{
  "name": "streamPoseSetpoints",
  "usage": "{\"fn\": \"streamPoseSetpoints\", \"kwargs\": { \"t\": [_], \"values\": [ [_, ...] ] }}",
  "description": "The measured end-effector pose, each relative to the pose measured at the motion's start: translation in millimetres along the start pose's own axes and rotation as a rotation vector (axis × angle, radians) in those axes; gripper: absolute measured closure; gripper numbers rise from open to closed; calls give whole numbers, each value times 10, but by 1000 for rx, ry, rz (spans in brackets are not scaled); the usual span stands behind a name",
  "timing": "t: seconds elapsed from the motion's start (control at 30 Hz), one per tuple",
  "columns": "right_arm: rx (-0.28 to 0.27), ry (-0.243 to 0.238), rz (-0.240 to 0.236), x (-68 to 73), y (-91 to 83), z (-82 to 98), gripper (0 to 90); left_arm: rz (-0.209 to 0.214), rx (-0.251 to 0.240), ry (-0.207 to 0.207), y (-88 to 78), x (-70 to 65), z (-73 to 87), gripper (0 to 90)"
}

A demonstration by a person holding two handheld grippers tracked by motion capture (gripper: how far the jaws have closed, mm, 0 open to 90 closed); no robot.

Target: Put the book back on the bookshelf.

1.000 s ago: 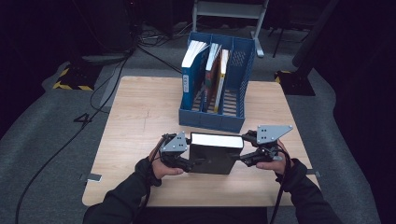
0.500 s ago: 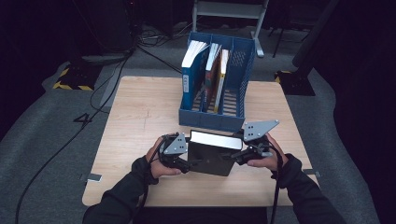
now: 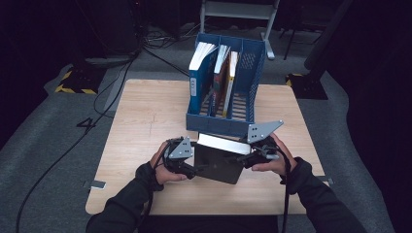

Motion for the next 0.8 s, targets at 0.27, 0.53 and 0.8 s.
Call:
{"fn": "streamPoseSetpoints", "kwargs": {
  "t": [0.27,0.53,0.8],
  "values": [
    [48,5,5,31,1,-54,489,40,4,1,30,40,8,170],
    [83,23,-20,19,48,-114,456,32,29,-5,35,48,33,172],
    [97,25,24,81,16,-126,514,-11,120,-68,-72,51,281,201]
  ]
}}
Point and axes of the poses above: each handheld gripper's, and its own axes: y roughly forward along the jaws, z roughly out of its underside, x roughly to its left, the point moved 2 cm from there along y, roughly forward along the jaws, and after that the axes turned 14 degrees about x, right-handed, at the moved point
